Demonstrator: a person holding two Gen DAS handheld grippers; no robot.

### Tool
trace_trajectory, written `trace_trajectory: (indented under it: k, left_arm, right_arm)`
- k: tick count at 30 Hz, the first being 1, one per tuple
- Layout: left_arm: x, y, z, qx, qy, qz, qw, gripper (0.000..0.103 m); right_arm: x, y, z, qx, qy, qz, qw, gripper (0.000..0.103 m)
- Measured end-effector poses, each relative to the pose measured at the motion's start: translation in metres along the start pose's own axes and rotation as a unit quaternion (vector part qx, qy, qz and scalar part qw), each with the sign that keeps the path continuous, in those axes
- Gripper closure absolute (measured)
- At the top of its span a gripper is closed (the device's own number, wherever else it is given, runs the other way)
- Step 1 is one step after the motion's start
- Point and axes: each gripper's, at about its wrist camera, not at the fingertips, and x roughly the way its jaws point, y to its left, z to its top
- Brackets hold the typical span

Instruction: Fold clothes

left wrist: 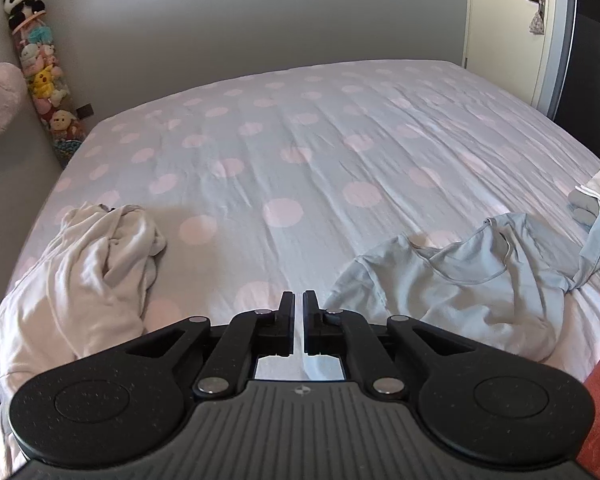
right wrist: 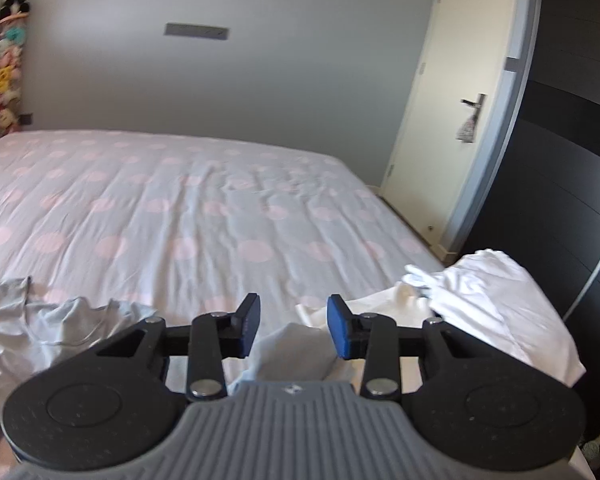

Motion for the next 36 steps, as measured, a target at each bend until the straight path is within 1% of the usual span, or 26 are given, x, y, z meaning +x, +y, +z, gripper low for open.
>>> trace_trajectory:
  k: [1,5,8,13,16,19,21,22,26,27,29,32,35,36]
  left_arm:
    - [0.010,-0.003,0.003,0.001,0.002,-0.007,1.0000,0.096]
    - [0.050,-0.013,0.013,0.006,0.013,-0.029,0.9995,0.089]
    - [0.082,-0.020,0.016,0.013,0.027,-0.041,0.9987,0.084]
    - [0.134,-0.032,0.021,0.026,0.050,-0.059,0.9967,0.073]
    - [0.166,-0.037,0.023,0.031,0.064,-0.070,0.9950,0.072]
    - [0.198,-0.036,0.022,0.021,0.081,-0.075,0.9937,0.072]
    - [0.217,-0.036,0.020,0.014,0.090,-0.081,0.9926,0.072]
    - [0.225,-0.036,0.018,0.010,0.093,-0.085,0.9919,0.072]
    - [0.247,-0.041,0.010,0.016,0.105,-0.086,0.9905,0.071]
    - [0.249,-0.042,0.008,0.017,0.101,-0.087,0.9910,0.068]
    - [0.252,-0.043,0.004,0.020,0.094,-0.086,0.9917,0.066]
    - [0.253,-0.045,0.001,0.021,0.089,-0.084,0.9923,0.063]
    - [0.253,-0.047,-0.001,0.005,0.083,-0.077,0.9936,0.063]
    - [0.252,-0.051,-0.001,0.005,0.081,-0.073,0.9940,0.063]
  right_arm:
    - [0.007,0.006,0.002,-0.002,0.005,0.014,1.000,0.062]
    - [0.039,0.032,0.002,-0.002,0.033,0.069,0.997,0.062]
    - [0.068,0.053,0.000,-0.014,0.060,0.102,0.993,0.062]
    - [0.127,0.082,-0.012,-0.027,0.106,0.146,0.983,0.062]
    - [0.161,0.096,-0.018,-0.035,0.127,0.162,0.978,0.062]
    - [0.190,0.106,-0.022,-0.042,0.140,0.177,0.973,0.061]
    - [0.206,0.112,-0.025,-0.050,0.145,0.182,0.971,0.056]
    - [0.214,0.114,-0.026,-0.053,0.147,0.184,0.970,0.055]
    - [0.239,0.122,-0.031,-0.055,0.154,0.194,0.967,0.048]
    - [0.245,0.124,-0.032,-0.054,0.156,0.195,0.967,0.048]
    - [0.255,0.125,-0.035,-0.050,0.162,0.197,0.966,0.047]
    - [0.265,0.125,-0.042,-0.041,0.167,0.200,0.965,0.040]
    - [0.269,0.125,-0.048,-0.023,0.169,0.202,0.964,0.040]
    - [0.268,0.126,-0.049,-0.019,0.170,0.203,0.964,0.042]
